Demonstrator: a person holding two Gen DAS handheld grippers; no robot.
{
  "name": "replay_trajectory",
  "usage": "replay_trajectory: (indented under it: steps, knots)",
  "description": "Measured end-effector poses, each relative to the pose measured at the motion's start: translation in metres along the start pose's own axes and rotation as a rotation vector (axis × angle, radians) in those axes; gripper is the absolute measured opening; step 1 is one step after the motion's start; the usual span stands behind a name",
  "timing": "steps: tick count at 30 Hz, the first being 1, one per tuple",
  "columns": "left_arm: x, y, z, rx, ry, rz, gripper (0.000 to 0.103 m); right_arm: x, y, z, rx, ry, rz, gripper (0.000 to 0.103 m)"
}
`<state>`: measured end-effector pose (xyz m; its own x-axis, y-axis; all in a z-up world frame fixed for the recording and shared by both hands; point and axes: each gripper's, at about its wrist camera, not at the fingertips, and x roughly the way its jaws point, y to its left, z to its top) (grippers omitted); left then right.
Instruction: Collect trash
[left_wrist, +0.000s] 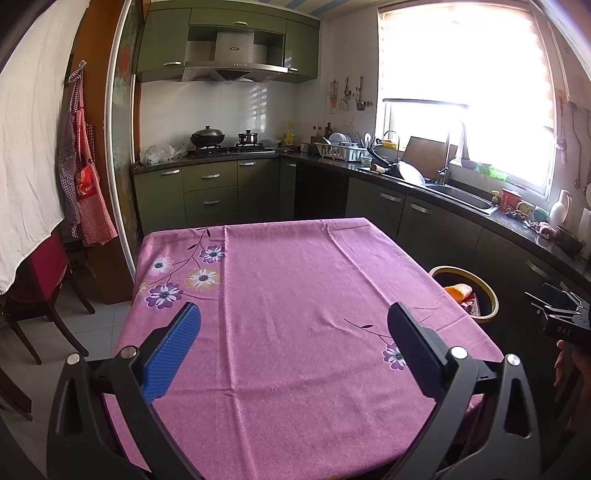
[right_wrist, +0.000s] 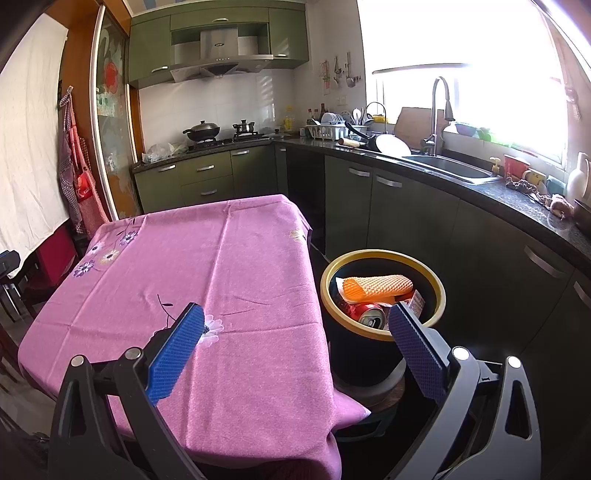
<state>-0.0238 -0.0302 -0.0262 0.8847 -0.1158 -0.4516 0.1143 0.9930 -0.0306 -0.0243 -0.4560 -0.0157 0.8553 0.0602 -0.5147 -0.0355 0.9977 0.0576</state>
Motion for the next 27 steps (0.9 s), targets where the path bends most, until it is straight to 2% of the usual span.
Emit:
replay_trajectory:
  steps: [27]
  knots:
    - [0.0000,-0.0008,-0.0017,0.002,0.006,-0.003,0.097,0.0065,-0.0013,-0.0040,-0.004,0.012,0.004,0.098]
